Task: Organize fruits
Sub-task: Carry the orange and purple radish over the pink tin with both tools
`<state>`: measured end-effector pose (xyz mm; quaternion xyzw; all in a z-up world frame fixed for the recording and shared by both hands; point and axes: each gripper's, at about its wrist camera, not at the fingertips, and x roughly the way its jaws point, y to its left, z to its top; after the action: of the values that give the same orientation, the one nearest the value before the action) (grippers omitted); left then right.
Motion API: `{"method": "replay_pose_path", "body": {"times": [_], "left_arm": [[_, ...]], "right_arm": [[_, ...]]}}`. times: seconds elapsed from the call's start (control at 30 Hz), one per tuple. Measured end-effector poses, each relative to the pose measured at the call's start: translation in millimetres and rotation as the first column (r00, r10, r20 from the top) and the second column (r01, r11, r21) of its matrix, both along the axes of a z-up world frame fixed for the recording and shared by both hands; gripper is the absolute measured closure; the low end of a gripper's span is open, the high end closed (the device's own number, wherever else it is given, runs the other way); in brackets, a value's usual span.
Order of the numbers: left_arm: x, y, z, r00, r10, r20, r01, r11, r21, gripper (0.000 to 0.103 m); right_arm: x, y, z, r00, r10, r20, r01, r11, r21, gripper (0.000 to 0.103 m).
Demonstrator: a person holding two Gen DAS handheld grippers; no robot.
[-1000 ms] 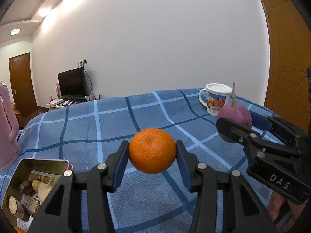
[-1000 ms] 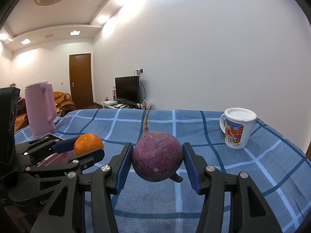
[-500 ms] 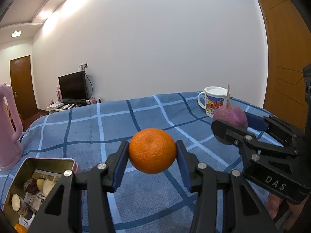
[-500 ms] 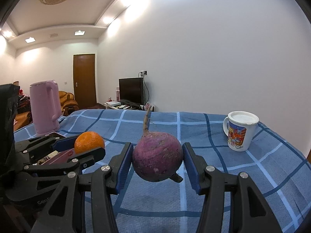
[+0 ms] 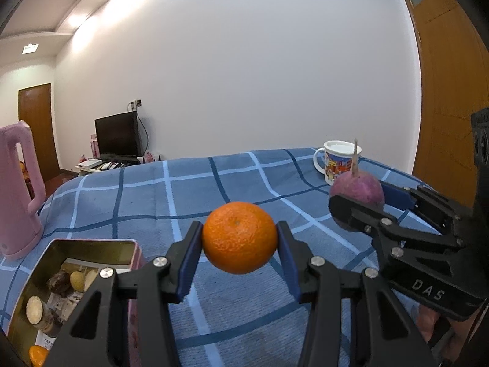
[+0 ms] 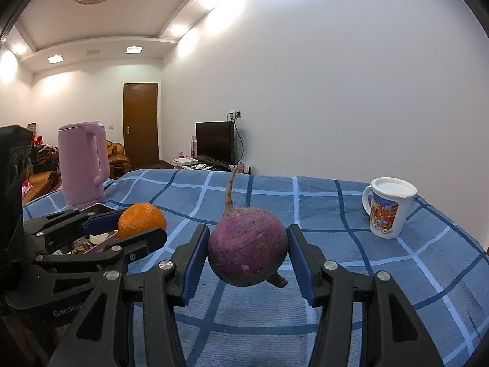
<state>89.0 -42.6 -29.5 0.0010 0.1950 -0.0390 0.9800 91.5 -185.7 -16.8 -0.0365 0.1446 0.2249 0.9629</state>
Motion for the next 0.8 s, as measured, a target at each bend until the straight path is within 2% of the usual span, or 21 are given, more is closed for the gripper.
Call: {"method": "replay_pose_path", "body": {"times": [0.8], "left_arm": [[-32,62,-1,0.996,0.085,0.010,-0.085,0.996,-0.039,0.053]], "right_arm": [[-18,43,-2,0.995,0.099,-0.018,-0.099,0.995,-0.018,0.049]]}}
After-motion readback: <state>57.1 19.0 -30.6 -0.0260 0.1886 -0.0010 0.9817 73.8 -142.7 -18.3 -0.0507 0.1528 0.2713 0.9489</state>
